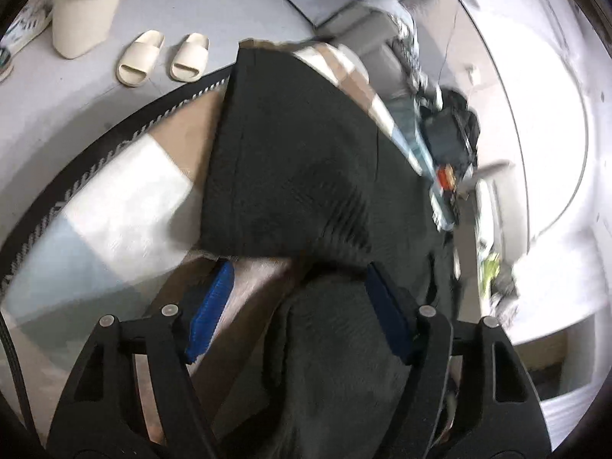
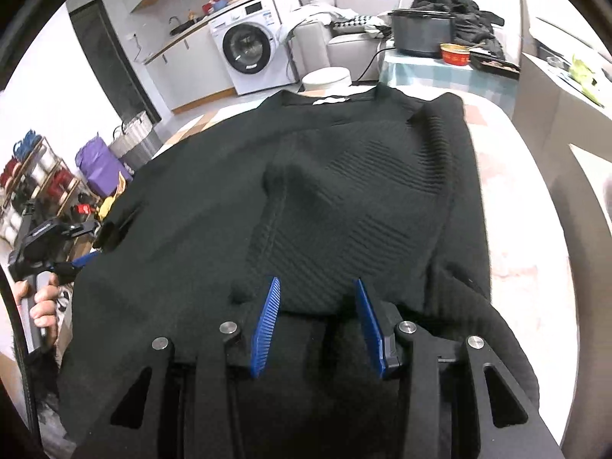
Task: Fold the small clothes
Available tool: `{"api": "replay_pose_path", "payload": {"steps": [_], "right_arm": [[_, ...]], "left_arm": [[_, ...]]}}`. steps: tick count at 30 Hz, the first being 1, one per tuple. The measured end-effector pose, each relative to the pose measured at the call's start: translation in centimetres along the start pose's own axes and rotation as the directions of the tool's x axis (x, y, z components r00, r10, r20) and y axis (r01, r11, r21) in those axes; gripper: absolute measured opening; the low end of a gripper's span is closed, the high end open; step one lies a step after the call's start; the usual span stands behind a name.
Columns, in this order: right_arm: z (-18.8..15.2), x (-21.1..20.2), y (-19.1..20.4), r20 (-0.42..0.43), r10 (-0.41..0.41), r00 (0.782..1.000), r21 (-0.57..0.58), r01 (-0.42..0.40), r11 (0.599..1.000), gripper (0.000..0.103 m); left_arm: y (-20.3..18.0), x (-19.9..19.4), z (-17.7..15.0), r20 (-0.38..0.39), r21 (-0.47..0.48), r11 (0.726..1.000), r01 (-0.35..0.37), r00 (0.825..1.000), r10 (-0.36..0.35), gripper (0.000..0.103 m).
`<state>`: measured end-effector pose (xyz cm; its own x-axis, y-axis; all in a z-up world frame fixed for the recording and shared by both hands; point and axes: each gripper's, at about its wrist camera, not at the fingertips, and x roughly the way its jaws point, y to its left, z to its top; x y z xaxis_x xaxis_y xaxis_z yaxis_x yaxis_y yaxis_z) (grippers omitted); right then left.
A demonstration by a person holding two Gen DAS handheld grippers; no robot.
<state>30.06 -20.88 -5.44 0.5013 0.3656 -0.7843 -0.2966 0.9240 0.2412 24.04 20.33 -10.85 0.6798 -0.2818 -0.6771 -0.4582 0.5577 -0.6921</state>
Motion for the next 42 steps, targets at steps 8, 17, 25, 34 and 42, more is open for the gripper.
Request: {"api": "replay_pose_path", "payload": {"steps": [8, 17, 25, 34, 42], "right_arm": [[-0.9, -1.2, -0.4, 0.026, 0.000, 1.000, 0.025, -0.001, 1.000, 0.042], [-1.5, -1.1, -1.4, 0.021, -0.017, 1.000, 0.049, 0.016, 0.999, 0.042], [-1.5, -1.3, -1.2, 0.030, -0.020, 0.999, 0.045, 0.019, 0.999, 0.042], [-1.9, -2.2, -1.8, 0.051, -0.026, 0.998, 0.073, 0.023, 0.997, 0.042], [-2.1, -1.7, -1.6, 0.040, -0.009, 0.999, 0.071, 0.006, 0.997, 0.042]], "left_arm": [[-0.7, 1.7, 1.9, 0.066, -0.041, 0.996, -0.080, 0.994, 0.083, 0.039], [-7.1, 1.6, 2.5, 0.211, 0.217, 0.957, -0.193, 0.966, 0.147, 0.003], [-22.0, 5.3, -7.7, 0.044, 0.788, 0.612, -0.067, 0.998, 0.052, 0.007], [-20.1, 7.5, -10.5, -0.129, 0.798, 0.601, 0.042, 0.986, 0.103, 0.060], [-14.8, 5.1, -7.2, -0.100, 0.669, 0.743, 0.000, 0.991, 0.091, 0.064]]}}
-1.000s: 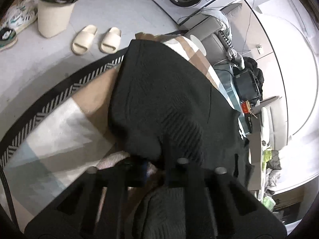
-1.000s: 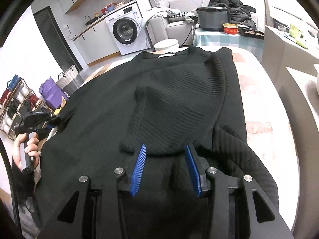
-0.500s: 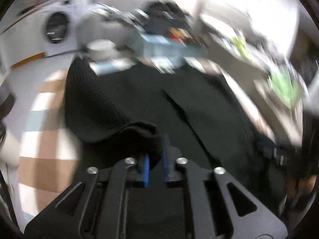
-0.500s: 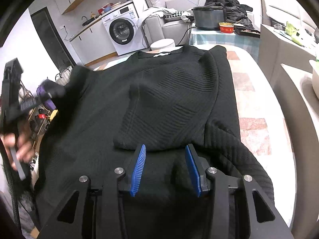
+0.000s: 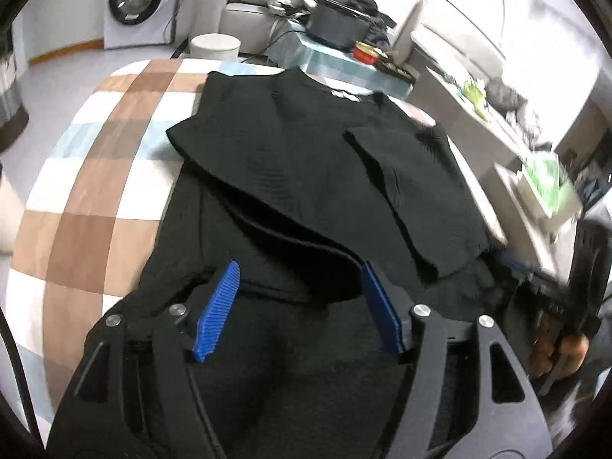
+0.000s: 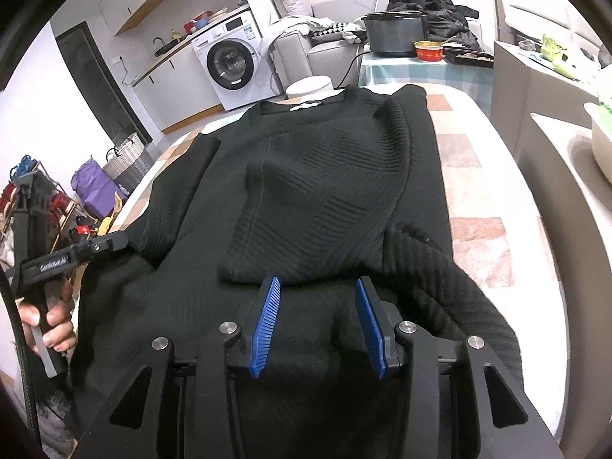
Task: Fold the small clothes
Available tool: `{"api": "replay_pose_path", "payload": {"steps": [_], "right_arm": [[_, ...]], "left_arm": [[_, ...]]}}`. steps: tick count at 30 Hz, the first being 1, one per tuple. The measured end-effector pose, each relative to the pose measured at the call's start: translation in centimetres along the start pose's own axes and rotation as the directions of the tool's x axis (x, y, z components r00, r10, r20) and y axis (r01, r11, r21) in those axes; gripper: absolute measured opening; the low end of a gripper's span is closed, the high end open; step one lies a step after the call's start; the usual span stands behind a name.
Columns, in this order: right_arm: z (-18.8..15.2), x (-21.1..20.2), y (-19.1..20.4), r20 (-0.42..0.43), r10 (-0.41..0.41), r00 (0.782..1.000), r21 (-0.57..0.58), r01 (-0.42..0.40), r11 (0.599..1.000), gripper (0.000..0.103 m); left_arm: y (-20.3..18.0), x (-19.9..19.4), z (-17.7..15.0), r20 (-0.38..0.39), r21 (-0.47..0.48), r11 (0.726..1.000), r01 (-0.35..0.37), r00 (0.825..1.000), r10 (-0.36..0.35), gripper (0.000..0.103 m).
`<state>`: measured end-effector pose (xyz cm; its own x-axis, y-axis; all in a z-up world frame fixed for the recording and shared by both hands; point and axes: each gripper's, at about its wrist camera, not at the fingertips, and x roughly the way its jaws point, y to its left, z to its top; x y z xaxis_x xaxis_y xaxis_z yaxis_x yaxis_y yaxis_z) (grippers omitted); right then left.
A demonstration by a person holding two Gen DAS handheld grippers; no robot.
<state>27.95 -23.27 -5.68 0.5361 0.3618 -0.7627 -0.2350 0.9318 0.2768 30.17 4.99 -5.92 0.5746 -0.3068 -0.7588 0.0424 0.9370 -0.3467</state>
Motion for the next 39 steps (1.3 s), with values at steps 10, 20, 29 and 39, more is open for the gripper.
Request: {"api": "replay_pose_path", "payload": {"steps": [10, 20, 29, 39], "right_arm": [[-0.6, -0.9, -0.2, 0.008, -0.002, 1.000, 0.011, 0.001, 1.000, 0.043], [-1.2, -1.2, -0.8, 0.007, -0.022, 1.000, 0.049, 0.022, 0.999, 0.043], [-1.4, -1.2, -0.8, 0.002, -0.025, 1.000, 0.049, 0.025, 0.998, 0.043], [-1.4, -1.1, -0.2, 0.002, -0.020, 1.000, 0.034, 0.020, 0.999, 0.043]], "left_arm": [[2.6, 4.8, 4.7, -0.016, -0.168, 0.986, 0.007, 1.000, -0.010, 0.050], [3.8, 7.2, 5.3, -0.039, -0.263, 0.965, -0.022, 0.999, 0.012, 0.004], [4.8, 5.8, 3.7, -0.090, -0.346, 0.937, 0.053, 0.992, -0.089, 0.017], [6.6, 5.6, 2.6, -0.050, -0.449, 0.885, 0.121, 0.986, -0.160, 0.038]]}}
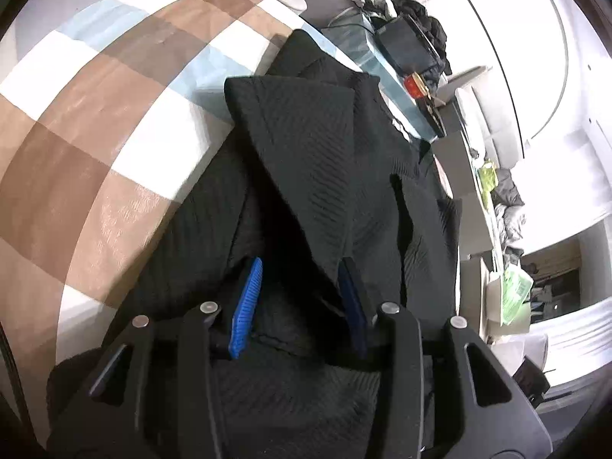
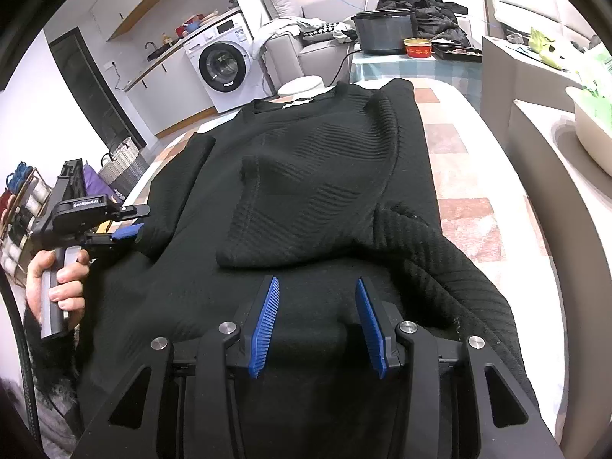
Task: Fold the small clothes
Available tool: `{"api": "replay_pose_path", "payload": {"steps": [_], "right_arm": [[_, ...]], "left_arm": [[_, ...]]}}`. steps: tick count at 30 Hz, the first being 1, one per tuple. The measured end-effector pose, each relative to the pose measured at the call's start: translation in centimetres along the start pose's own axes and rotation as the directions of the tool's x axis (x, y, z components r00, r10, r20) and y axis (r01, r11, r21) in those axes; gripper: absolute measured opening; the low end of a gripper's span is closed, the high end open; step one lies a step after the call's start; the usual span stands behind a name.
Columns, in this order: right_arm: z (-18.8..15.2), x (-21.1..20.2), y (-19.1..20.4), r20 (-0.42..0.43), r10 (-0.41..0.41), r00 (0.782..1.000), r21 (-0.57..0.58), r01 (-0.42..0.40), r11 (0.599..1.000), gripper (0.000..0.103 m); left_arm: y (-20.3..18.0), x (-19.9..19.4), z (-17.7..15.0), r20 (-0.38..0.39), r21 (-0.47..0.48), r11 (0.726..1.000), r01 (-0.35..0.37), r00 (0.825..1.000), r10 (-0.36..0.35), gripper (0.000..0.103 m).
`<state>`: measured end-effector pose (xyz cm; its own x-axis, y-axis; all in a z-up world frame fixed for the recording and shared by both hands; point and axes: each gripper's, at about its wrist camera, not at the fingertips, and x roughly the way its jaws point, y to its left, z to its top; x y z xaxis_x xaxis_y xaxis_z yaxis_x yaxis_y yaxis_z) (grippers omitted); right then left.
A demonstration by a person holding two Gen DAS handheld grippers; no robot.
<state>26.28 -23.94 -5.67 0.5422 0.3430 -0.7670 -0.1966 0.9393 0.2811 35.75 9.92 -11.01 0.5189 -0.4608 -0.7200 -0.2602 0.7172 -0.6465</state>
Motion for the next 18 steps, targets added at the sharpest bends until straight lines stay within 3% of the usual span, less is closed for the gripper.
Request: {"api": "replay_pose_path", "payload": {"steps": [5, 6, 7, 10, 12, 14, 15, 18], "right_arm": [[-0.2, 0.3, 0.1, -0.005, 0.004, 1.000, 0.003, -0.004, 1.000, 0.043], [-0.2, 0.3, 0.2, -0.005, 0.005, 1.000, 0.003, -0.005, 1.000, 0.043], [-0.2, 0.2, 0.2, -0.006, 0.006, 1.000, 0.002, -0.006, 1.000, 0.043], [-0.5, 0.2, 0.2, -0.010, 0.002, 1.000, 0.008, -0.002, 1.000, 0.043], [-0.6, 0.2, 0.2, -0.013, -0.002, 1.000, 0.008, 0.002, 1.000, 0.043], [-0.7, 0.2, 0.1, -0.019, -0.008, 1.000, 0.010, 0.009, 1.000, 0.043], [-0.7, 0.3, 0.1, -0.021, -0.012, 1.000, 0.012, 0.012, 1.000, 0.043], [-0.6, 0.2, 0.2, -0.020, -0.020, 1.000, 0.016, 0.021, 1.000, 0.043]], "left_arm": [[-0.5, 0.7, 1.4, 0.076, 0.003, 1.000, -0.014, 0.997, 0.014, 0.038], [-0.9, 0.9, 1.7, 0.102, 0.028, 0.999, -0.045, 0.994, 0.042, 0.026], [-1.3, 1.1, 1.9, 0.119, 0.050, 0.996, -0.076, 0.990, 0.070, 0.007], [-3.3, 1.2, 2.2, 0.153, 0.115, 0.989, -0.087, 0.986, 0.069, 0.003], [-7.3, 1.0, 1.4, 0.198, 0.254, 0.963, -0.089, 0.979, 0.038, 0.003], [-11.4, 1.9, 0.1, 0.146, 0.384, 0.922, -0.055, 0.989, -0.002, 0.005], [-13.1, 2.7, -0.6, 0.119, 0.430, 0.901, -0.067, 0.993, 0.018, 0.013], [-16.1, 3.7, -2.5, 0.082, 0.531, 0.844, -0.071, 0.996, 0.032, 0.052]]}}
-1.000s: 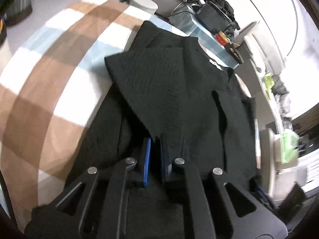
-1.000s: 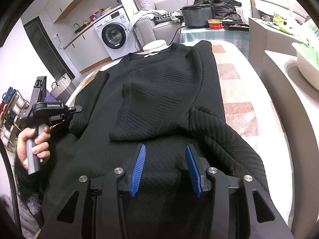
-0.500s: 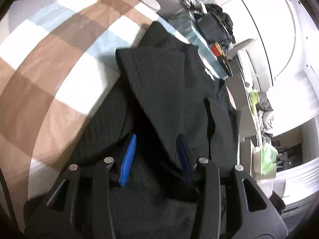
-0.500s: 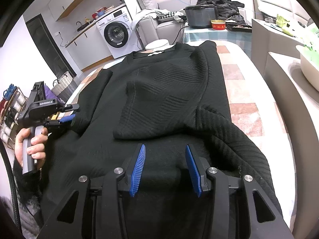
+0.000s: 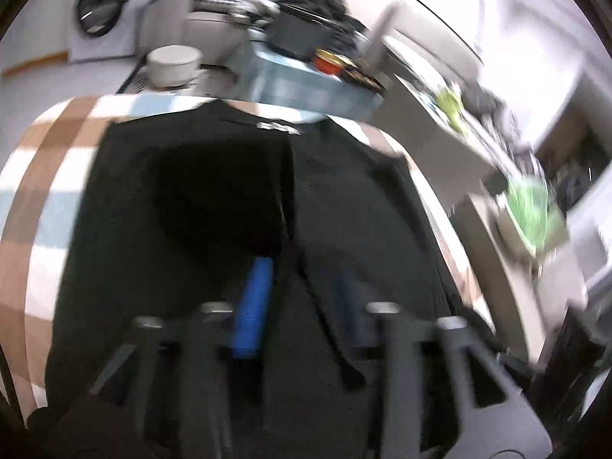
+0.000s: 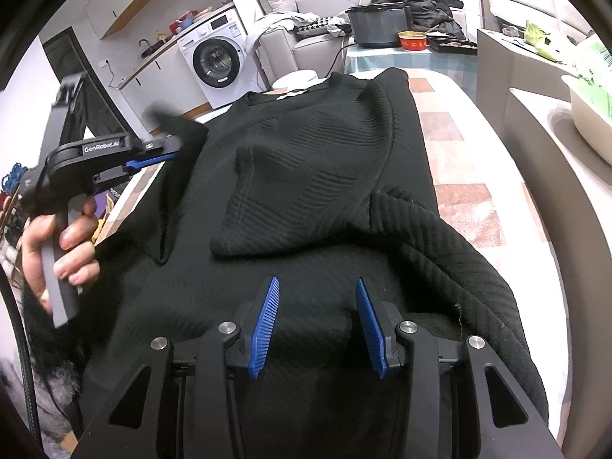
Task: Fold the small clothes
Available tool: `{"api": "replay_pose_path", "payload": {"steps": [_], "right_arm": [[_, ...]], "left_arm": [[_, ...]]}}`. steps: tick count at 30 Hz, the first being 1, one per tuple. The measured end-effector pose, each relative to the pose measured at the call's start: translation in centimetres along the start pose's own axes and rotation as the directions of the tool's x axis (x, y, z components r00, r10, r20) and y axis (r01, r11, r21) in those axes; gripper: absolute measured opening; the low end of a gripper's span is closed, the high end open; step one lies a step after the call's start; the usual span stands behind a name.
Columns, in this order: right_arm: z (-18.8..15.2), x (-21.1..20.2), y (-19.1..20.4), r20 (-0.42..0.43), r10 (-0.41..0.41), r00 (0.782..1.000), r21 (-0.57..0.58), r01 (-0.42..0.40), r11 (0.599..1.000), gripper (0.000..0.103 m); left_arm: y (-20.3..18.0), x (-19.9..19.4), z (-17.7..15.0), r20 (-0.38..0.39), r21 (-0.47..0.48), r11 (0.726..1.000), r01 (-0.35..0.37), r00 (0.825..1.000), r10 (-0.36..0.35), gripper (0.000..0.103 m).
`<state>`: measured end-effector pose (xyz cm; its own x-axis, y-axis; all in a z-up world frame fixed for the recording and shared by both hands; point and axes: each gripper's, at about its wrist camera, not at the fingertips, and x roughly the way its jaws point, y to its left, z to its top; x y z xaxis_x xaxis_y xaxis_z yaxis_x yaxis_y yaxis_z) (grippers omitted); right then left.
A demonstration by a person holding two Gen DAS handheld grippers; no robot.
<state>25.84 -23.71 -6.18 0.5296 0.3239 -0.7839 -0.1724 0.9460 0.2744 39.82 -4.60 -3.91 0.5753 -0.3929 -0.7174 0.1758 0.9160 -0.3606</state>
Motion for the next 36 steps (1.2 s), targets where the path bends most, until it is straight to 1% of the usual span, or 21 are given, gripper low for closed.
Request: {"api": "replay_pose_path", "payload": {"steps": [2, 3, 6, 8, 12, 13, 15, 17, 18, 20, 21, 22, 23, 25, 26, 28, 29, 30, 33, 36], "right_arm": [[0.0, -0.4, 0.2, 0.010, -0.008, 1.000, -0.007, 0.008, 1.000, 0.043], [-0.1, -0.6, 0.3, 0.016, -0.011, 1.000, -0.010, 0.011, 1.000, 0.043], [-0.2, -1.1, 0.1, 0.025, -0.010, 1.000, -0.009, 0.010, 1.000, 0.043], [-0.3, -1.0, -0.1, 0.023, -0.013, 1.000, -0.003, 0.014, 1.000, 0.043], [-0.5, -0.7, 0.1, 0.013, -0.008, 1.000, -0.006, 0.008, 1.000, 0.043], [-0.5, -0.6, 0.2, 0.012, -0.003, 1.000, -0.013, 0.003, 1.000, 0.044], [-0.7, -0.3, 0.3, 0.000, 0.009, 1.000, -0.020, -0.009, 1.000, 0.047], [-0.9, -0.1, 0.3, -0.017, 0.002, 1.000, -0.015, -0.002, 1.000, 0.047], [-1.1, -0.2, 0.4, -0.016, 0.003, 1.000, -0.019, -0.003, 1.000, 0.048], [-1.6, -0.3, 0.8, -0.018, -0.001, 1.000, -0.028, 0.001, 1.000, 0.048], [-1.8, -0.5, 1.0, -0.022, -0.003, 1.000, -0.032, 0.002, 0.999, 0.049], [-2.1, -0.7, 1.3, -0.025, -0.001, 1.000, -0.042, 0.000, 0.999, 0.051], [-2.4, -1.0, 1.7, -0.029, 0.000, 1.000, -0.059, -0.002, 0.998, 0.052], [-2.9, -1.9, 2.5, -0.024, 0.005, 1.000, -0.091, -0.007, 0.996, 0.061], [-3.2, -2.6, 3.0, -0.013, 0.014, 1.000, -0.106, -0.016, 0.994, 0.063], [-3.8, -4.0, 3.6, 0.011, 0.029, 1.000, -0.125, -0.027, 0.992, 0.075], [-4.2, -4.7, 3.9, 0.028, 0.026, 0.999, -0.134, -0.022, 0.991, 0.083], [-4.6, -5.2, 4.2, 0.039, 0.022, 0.999, -0.140, -0.016, 0.990, 0.089], [-6.1, -6.7, 4.8, 0.049, 0.001, 0.999, -0.170, 0.007, 0.985, 0.090], [-7.7, -8.4, 4.8, 0.051, 0.013, 0.999, -0.190, -0.003, 0.982, 0.090]], "left_arm": [[-0.5, -0.6, -0.3, 0.019, 0.017, 0.999, 0.036, 0.999, -0.036, 0.056], [-0.3, -0.9, -0.4, 0.010, 0.012, 0.999, 0.038, 0.999, -0.039, 0.060], [0.6, -2.1, -0.9, 0.006, -0.022, 0.999, 0.026, 1.000, -0.026, 0.062], [1.7, -3.0, -1.4, 0.008, -0.051, 0.999, 0.002, 1.000, -0.002, 0.064], [4.5, -4.7, -4.5, -0.001, -0.097, 0.993, -0.063, 0.998, 0.063, 0.067], [5.3, -5.1, -5.3, -0.008, -0.109, 0.990, -0.091, 0.996, 0.091, 0.068], [6.4, -6.1, -6.9, -0.016, -0.129, 0.984, -0.124, 0.992, 0.123, 0.069], [7.6, -7.3, -8.6, -0.019, -0.145, 0.978, -0.153, 0.988, 0.152, 0.078], [8.0, -7.9, -9.4, -0.014, -0.145, 0.975, -0.169, 0.986, 0.169, 0.086], [8.5, -9.5, -11.2, 0.002, -0.145, 0.969, -0.198, 0.980, 0.200, 0.087], [8.7, -10.0, -11.9, 0.004, -0.145, 0.969, -0.202, 0.979, 0.205, 0.091], [8.9, -10.5, -12.7, 0.007, -0.147, 0.966, -0.212, 0.977, 0.215, 0.100], [9.0, -11.2, -13.5, 0.014, -0.148, 0.962, -0.228, 0.972, 0.233, 0.102], [8.9, -12.5, -14.9, 0.034, -0.149, 0.957, -0.248, 0.966, 0.256, 0.102], [8.9, -13.1, -15.6, 0.037, -0.157, 0.955, -0.252, 0.965, 0.261, 0.102], [9.1, -14.7, -17.4, 0.048, -0.201, 0.952, -0.231, 0.968, 0.245, 0.102], [9.1, -15.3, -18.1, 0.053, -0.214, 0.951, -0.222, 0.970, 0.238, 0.102], [9.2, -16.4, -19.3, 0.065, -0.227, 0.950, -0.212, 0.971, 0.232, 0.102], [9.0, -18.9, -22.2, 0.084, -0.234, 0.945, -0.227, 0.964, 0.252, 0.102], [8.9, -20.9, -24.7, 0.095, -0.230, 0.939, -0.255, 0.955, 0.283, 0.102]]}}
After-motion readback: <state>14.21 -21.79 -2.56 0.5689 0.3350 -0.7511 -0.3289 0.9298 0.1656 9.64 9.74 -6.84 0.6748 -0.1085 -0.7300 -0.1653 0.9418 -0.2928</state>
